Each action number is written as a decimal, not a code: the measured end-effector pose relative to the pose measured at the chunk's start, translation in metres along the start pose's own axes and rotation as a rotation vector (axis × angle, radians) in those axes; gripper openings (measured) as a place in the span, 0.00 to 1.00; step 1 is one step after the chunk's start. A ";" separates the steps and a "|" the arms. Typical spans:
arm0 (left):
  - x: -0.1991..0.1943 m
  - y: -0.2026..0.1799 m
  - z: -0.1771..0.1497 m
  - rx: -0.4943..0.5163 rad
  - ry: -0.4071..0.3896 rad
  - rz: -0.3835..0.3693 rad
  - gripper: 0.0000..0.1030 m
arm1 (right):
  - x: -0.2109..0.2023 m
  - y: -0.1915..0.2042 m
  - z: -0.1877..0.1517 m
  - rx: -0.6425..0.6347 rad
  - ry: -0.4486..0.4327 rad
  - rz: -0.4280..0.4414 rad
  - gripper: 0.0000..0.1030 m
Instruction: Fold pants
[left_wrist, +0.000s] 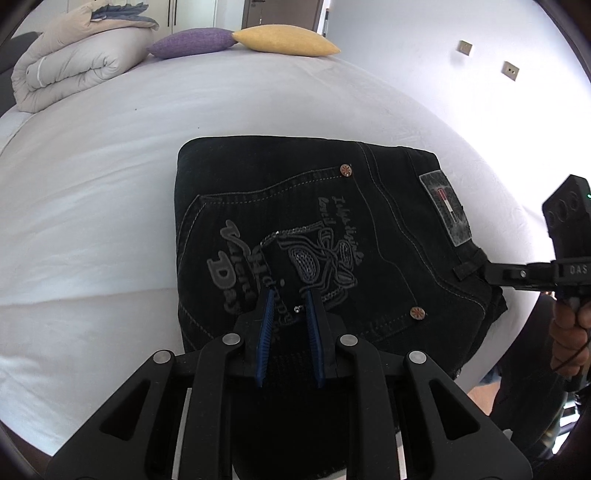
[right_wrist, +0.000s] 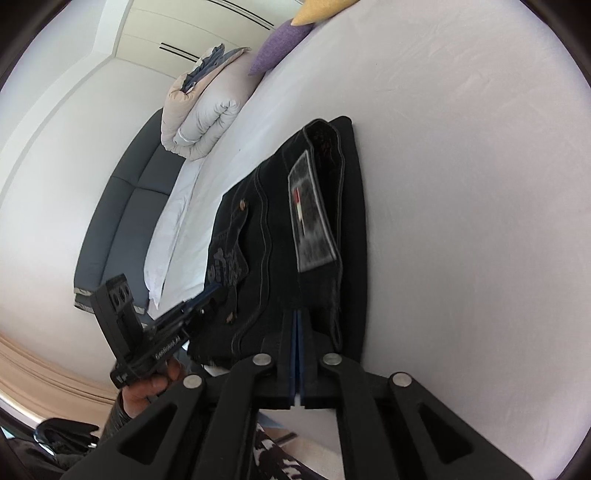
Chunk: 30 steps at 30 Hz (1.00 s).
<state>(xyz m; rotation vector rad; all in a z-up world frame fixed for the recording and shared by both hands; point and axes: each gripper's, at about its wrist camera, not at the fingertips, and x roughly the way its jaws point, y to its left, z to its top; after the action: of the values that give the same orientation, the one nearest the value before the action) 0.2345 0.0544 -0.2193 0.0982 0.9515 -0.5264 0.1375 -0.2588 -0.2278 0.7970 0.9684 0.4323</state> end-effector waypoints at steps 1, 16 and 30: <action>0.000 0.001 0.000 0.000 -0.001 0.004 0.17 | -0.002 0.000 -0.003 -0.001 -0.002 -0.003 0.01; -0.010 -0.017 -0.012 -0.043 -0.047 -0.002 0.17 | -0.007 -0.002 -0.015 -0.061 -0.040 0.007 0.10; -0.031 0.064 -0.008 -0.364 -0.086 -0.152 0.82 | -0.025 -0.022 0.037 0.009 -0.093 -0.020 0.70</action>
<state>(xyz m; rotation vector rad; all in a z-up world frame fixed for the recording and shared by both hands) 0.2441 0.1248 -0.2082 -0.3234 0.9612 -0.4848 0.1562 -0.3047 -0.2188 0.8084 0.8916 0.3703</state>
